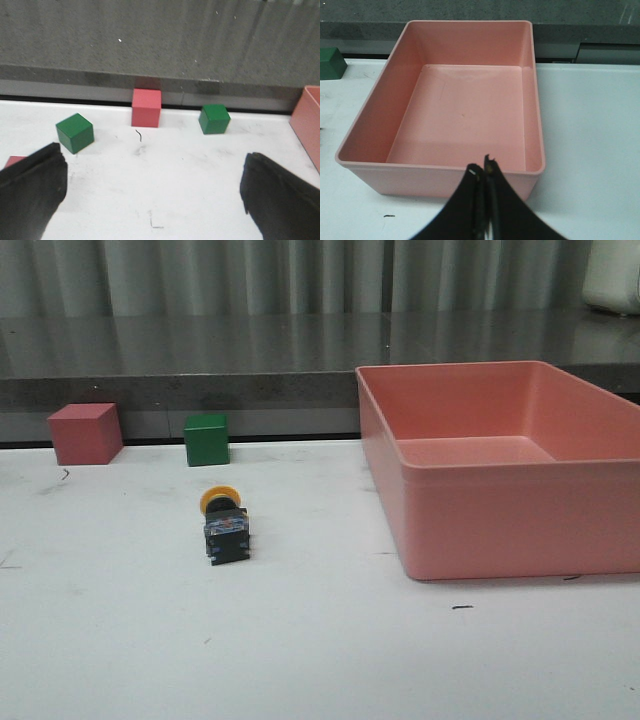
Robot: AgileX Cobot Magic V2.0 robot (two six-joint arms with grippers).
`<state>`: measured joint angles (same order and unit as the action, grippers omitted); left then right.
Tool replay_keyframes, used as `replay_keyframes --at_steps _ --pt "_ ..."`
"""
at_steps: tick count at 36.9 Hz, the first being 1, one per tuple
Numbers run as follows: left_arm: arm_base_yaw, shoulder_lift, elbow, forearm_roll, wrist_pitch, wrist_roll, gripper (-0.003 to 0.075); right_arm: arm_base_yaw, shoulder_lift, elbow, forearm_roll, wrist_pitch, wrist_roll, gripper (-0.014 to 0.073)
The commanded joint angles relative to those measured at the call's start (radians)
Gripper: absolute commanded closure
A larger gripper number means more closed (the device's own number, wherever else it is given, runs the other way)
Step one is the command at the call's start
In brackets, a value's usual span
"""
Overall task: Place and stand button with both arms
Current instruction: 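Raise the right gripper and withdraw it from the table, then move the left gripper down over the yellow button cap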
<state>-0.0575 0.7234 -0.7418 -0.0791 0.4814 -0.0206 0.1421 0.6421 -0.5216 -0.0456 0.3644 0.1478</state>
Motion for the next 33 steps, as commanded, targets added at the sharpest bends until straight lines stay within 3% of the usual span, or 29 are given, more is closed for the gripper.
replay_keyframes --at_steps 1,8,20,33 --pt "-0.059 0.11 -0.146 -0.014 0.043 0.007 0.0048 -0.005 -0.003 -0.023 -0.016 -0.086 -0.014 0.0657" --pt "-0.174 0.331 -0.336 -0.012 0.173 0.008 0.0048 -0.005 -0.003 -0.023 -0.015 -0.086 -0.014 0.0657" --pt "-0.286 0.677 -0.658 -0.011 0.439 0.008 0.0048 -0.005 -0.003 -0.023 0.003 -0.074 -0.014 0.0657" --pt "-0.305 1.031 -1.076 0.001 0.778 0.005 0.0048 -0.005 -0.003 -0.023 0.015 -0.072 -0.013 0.0657"
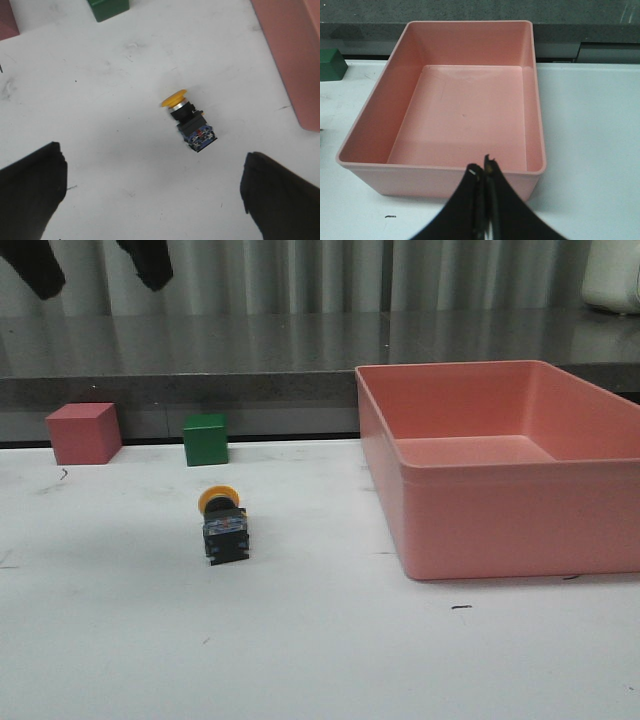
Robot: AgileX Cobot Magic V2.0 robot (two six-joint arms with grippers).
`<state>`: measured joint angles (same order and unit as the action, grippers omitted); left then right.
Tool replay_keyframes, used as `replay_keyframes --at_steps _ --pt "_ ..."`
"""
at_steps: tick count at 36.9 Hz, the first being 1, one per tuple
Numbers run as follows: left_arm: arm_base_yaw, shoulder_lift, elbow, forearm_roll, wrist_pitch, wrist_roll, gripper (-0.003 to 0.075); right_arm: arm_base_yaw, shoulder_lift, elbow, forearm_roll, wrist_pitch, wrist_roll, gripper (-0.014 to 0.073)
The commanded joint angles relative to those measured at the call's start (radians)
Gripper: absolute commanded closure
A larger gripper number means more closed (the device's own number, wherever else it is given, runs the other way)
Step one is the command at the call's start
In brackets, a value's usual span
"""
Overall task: Place and stand button with both arms
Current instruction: 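Move the left gripper down over the yellow button cap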
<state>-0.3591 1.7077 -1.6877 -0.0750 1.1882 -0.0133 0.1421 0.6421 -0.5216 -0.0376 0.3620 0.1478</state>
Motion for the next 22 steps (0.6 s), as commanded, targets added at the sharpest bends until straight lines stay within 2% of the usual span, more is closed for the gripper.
replay_keyframes --at_steps 1,10,17,22 --pt "-0.003 0.062 -0.149 -0.004 0.084 -0.005 0.0048 -0.005 -0.003 -0.023 0.011 -0.07 -0.013 0.0657" --pt "-0.003 0.234 -0.303 -0.05 0.084 -0.07 0.0048 -0.005 -0.003 -0.023 0.017 -0.07 -0.013 0.0657" --pt "-0.003 0.312 -0.309 -0.062 0.084 -0.116 0.0048 -0.005 -0.003 -0.023 0.018 -0.071 -0.013 0.0657" --pt "-0.003 0.36 -0.309 -0.132 0.084 -0.116 0.0048 -0.005 -0.003 -0.023 0.018 -0.071 -0.013 0.0657"
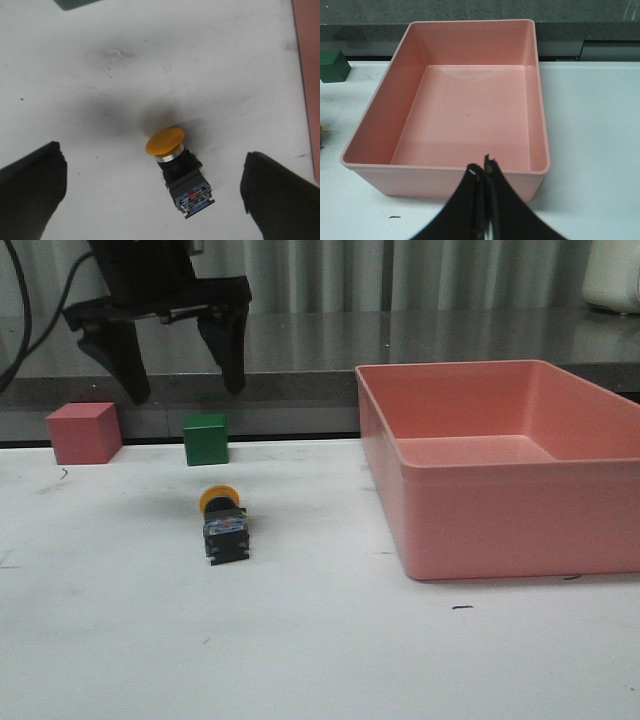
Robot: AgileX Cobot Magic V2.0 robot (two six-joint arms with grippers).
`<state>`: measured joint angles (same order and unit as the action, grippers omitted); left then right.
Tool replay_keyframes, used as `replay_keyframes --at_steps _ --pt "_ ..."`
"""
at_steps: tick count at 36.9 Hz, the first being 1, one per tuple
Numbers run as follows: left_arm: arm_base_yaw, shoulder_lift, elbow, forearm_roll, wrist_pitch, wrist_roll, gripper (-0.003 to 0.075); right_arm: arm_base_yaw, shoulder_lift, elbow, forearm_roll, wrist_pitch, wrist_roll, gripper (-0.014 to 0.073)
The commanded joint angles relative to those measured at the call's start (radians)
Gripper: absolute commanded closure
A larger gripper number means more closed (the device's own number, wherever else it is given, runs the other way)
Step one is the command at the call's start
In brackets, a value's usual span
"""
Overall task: Place and stand button with both arms
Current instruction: 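Move the left gripper down over the yellow button cap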
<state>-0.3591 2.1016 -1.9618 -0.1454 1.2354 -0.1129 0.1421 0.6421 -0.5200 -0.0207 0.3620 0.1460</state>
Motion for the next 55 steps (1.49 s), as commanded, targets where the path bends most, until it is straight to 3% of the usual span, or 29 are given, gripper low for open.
replay_keyframes --at_steps 1,31,55 --pt "-0.003 -0.026 -0.035 -0.071 0.037 -0.017 0.0048 -0.005 -0.003 -0.025 0.001 -0.071 -0.011 0.0657" --pt "-0.041 0.125 -0.032 -0.09 0.037 -0.055 0.0048 -0.005 -0.003 -0.025 0.001 -0.072 -0.011 0.0657" --pt "-0.039 0.13 -0.032 -0.066 0.037 -0.065 0.0049 -0.005 -0.003 -0.025 0.002 -0.072 -0.011 0.0657"
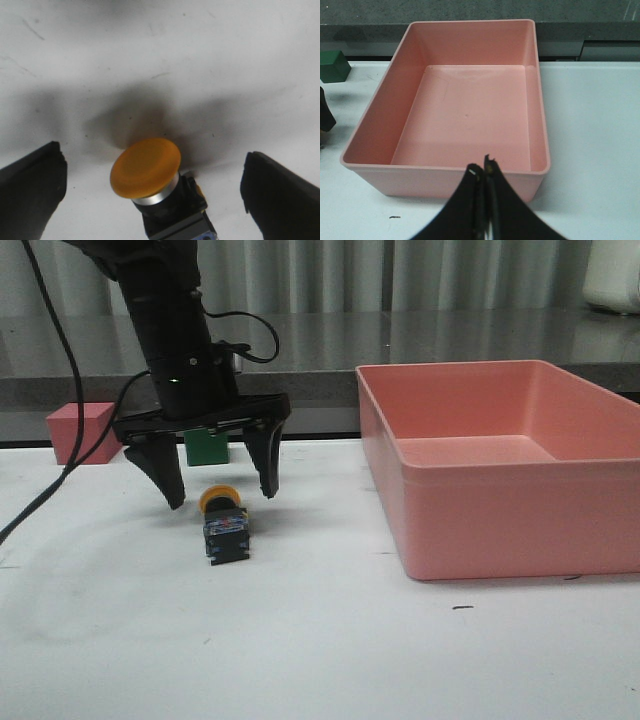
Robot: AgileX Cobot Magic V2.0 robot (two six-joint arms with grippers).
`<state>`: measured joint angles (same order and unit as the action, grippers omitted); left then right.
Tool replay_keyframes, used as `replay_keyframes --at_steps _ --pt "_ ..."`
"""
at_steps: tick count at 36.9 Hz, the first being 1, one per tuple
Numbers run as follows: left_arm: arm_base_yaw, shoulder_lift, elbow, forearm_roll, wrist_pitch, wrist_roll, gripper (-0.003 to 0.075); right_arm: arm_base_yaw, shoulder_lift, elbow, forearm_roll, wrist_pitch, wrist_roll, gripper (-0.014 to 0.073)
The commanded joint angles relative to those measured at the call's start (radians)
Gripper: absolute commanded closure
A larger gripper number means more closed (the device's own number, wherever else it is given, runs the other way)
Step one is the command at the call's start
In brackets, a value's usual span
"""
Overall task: Place and stand button with both arms
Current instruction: 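Move the left gripper down over the yellow button cap, then close the left gripper on the button's yellow cap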
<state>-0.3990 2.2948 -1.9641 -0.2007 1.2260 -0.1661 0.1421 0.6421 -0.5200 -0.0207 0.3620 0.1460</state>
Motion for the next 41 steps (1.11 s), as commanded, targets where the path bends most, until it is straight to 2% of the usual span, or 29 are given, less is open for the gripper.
replay_keyframes --at_steps 1,37,41 --pt "0.001 -0.063 -0.03 -0.009 0.046 -0.012 0.0049 -0.005 -0.003 -0.025 0.002 -0.072 -0.011 0.0657" --pt "0.001 -0.028 -0.03 0.011 0.046 -0.013 0.005 -0.005 -0.003 -0.025 0.014 -0.076 -0.011 0.0657" --pt "0.001 -0.028 -0.03 0.011 0.046 -0.013 0.0094 -0.005 -0.003 -0.025 0.014 -0.076 -0.011 0.0657"
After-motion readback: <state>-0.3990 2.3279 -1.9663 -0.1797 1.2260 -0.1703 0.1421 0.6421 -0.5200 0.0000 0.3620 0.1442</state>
